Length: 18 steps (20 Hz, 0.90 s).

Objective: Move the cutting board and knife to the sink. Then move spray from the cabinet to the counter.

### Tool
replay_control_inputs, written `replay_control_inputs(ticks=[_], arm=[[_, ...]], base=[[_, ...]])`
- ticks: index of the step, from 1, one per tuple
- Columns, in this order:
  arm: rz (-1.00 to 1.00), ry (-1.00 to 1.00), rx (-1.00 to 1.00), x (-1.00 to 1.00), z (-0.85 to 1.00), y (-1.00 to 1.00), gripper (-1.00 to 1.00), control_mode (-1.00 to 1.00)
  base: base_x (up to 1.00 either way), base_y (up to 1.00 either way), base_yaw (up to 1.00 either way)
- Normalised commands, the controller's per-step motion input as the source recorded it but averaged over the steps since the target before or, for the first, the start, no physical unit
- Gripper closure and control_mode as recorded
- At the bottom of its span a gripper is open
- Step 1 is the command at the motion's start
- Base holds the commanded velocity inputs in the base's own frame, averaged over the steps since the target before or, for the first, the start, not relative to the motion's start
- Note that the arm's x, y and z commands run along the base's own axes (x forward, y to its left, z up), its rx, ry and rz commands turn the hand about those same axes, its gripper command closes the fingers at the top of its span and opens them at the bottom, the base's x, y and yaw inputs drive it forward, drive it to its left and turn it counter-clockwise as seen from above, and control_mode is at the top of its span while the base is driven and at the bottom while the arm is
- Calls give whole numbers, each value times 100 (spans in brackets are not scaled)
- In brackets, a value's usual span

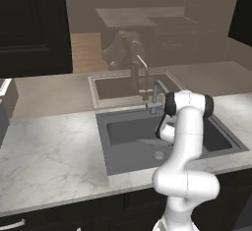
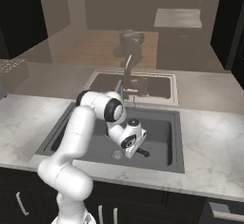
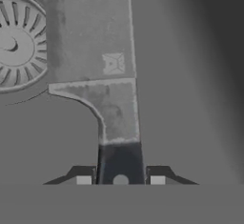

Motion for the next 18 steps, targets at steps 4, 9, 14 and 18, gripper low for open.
replay_control_inputs(ticks=[4, 9, 14, 18], arm=[[2, 1, 0, 1, 14, -4, -100, -100], [1, 0, 0, -6, 48, -9, -100, -100], [1, 0, 0, -15, 91, -5, -100, -100], [-1, 0, -3, -33, 100, 0, -100, -100]], base=[[0, 0, 0], [0, 0, 0], [0, 0, 0], [0, 0, 0]])
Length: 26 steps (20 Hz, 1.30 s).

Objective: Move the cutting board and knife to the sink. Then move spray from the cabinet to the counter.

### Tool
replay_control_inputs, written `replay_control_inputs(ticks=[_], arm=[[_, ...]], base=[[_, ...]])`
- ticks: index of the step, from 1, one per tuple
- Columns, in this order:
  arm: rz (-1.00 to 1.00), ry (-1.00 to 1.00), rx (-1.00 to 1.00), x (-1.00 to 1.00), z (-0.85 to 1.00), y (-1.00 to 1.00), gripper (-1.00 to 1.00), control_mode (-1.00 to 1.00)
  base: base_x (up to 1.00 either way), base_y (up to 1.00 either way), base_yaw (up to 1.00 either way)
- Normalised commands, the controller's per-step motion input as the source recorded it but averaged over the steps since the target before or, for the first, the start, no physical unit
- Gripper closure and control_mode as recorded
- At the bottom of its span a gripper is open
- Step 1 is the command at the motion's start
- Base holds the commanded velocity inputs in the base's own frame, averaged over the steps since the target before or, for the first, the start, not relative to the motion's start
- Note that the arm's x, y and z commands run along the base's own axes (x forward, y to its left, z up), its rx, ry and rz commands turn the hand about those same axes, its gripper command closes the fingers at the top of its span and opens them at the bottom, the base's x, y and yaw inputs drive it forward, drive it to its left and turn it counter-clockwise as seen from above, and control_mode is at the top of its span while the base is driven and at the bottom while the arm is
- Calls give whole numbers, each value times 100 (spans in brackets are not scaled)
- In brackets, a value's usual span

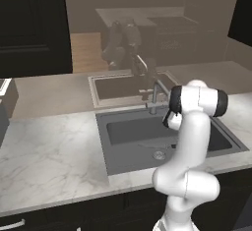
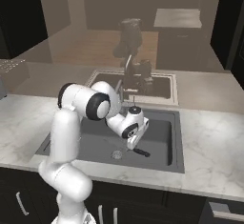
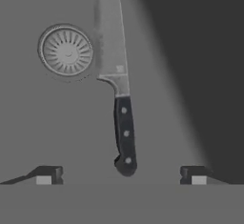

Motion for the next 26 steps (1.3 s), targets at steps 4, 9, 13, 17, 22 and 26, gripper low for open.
replay_control_inputs(ticks=[4, 9, 13, 17, 22, 26], arm=[[-13, 0, -2, -70, 92, -11, -100, -100], [-20, -4, -6, -72, 100, 0, -100, -100], [-18, 0, -6, -42, 100, 0, -100, -100], [-18, 0, -6, -28, 100, 0, -100, -100], [-15, 4, -1, -21, 100, 0, -100, -100], [-5, 14, 0, -22, 100, 0, -100, -100]], base=[[0, 0, 0], [0, 0, 0], [0, 0, 0], [0, 0, 0], [0, 0, 0], [0, 0, 0]])
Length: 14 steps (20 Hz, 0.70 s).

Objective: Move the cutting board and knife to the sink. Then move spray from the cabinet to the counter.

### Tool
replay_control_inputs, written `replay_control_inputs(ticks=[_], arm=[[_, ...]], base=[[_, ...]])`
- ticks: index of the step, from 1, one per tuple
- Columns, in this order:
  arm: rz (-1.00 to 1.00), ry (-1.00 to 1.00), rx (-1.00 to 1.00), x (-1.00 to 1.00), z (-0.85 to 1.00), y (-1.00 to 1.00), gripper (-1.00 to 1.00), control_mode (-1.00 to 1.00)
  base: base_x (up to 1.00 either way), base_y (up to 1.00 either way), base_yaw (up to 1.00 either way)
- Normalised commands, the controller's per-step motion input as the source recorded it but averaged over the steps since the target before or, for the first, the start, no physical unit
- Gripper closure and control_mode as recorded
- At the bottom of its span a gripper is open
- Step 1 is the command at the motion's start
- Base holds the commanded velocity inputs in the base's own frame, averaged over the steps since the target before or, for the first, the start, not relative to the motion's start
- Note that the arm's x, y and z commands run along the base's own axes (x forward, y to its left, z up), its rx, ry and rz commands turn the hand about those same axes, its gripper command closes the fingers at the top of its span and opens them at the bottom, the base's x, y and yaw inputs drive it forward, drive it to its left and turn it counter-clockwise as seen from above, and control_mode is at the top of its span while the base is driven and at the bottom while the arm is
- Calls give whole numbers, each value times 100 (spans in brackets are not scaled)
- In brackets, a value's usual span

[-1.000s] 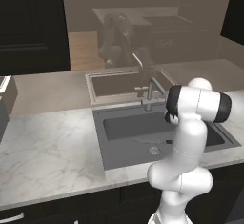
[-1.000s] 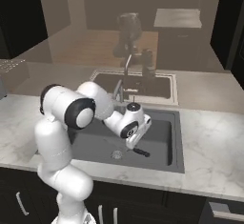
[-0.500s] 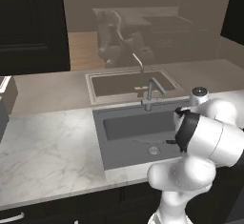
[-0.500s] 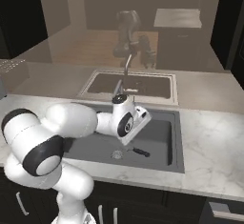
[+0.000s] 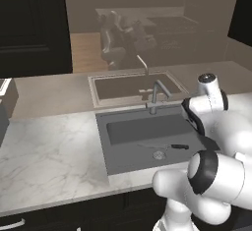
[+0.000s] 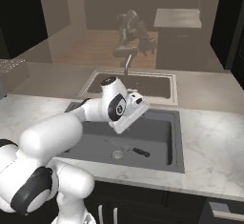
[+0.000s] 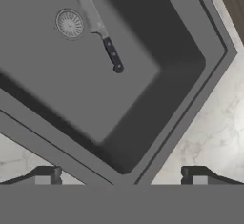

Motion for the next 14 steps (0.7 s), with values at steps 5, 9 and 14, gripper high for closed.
replay_control_inputs(ticks=[5, 9, 14], arm=[[0, 6, 6, -29, 80, 0, -100, -100], [-9, 1, 0, -29, 38, 1, -100, -100], [-4, 12, 6, -10, 4, 28, -100, -100]], base=[[0, 0, 0], [0, 0, 0], [0, 0, 0]])
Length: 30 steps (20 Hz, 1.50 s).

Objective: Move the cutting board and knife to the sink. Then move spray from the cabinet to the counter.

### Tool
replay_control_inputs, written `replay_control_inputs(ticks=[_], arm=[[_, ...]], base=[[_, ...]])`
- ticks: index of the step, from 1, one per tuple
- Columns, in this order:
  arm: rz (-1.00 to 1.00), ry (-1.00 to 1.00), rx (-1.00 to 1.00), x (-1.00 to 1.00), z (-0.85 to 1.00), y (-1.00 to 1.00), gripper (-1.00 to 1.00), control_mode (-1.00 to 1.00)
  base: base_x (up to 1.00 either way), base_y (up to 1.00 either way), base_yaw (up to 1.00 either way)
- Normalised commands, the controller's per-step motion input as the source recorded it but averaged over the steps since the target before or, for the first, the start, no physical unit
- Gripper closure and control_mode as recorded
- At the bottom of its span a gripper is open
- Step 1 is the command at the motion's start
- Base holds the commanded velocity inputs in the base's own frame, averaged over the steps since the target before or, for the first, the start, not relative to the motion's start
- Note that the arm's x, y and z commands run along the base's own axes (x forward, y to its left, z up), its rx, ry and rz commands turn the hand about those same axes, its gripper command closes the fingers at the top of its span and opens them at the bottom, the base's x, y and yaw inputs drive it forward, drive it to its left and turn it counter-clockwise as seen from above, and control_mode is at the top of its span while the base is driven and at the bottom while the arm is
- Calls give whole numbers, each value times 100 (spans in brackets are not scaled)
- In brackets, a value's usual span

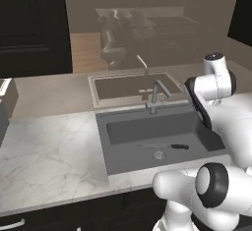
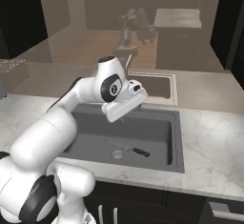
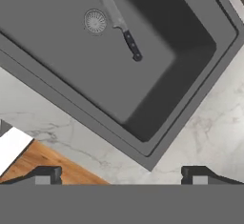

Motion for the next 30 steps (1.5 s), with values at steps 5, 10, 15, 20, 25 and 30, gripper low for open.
replay_control_inputs(ticks=[5, 10, 15, 20, 25, 30], arm=[[-18, 2, 0, -24, 0, 30, -100, -100], [-40, 0, 2, -51, 0, 25, -100, -100], [-46, -3, 9, -77, 0, 9, -100, -100], [-31, -25, 9, -70, 0, 38, -100, -100], [-11, -29, 2, -30, 11, 50, -100, -100], [-6, -30, -1, -14, 16, 39, -100, -100]], base=[[0, 0, 0], [0, 0, 0], [0, 0, 0], [0, 0, 0], [0, 0, 0], [0, 0, 0]])
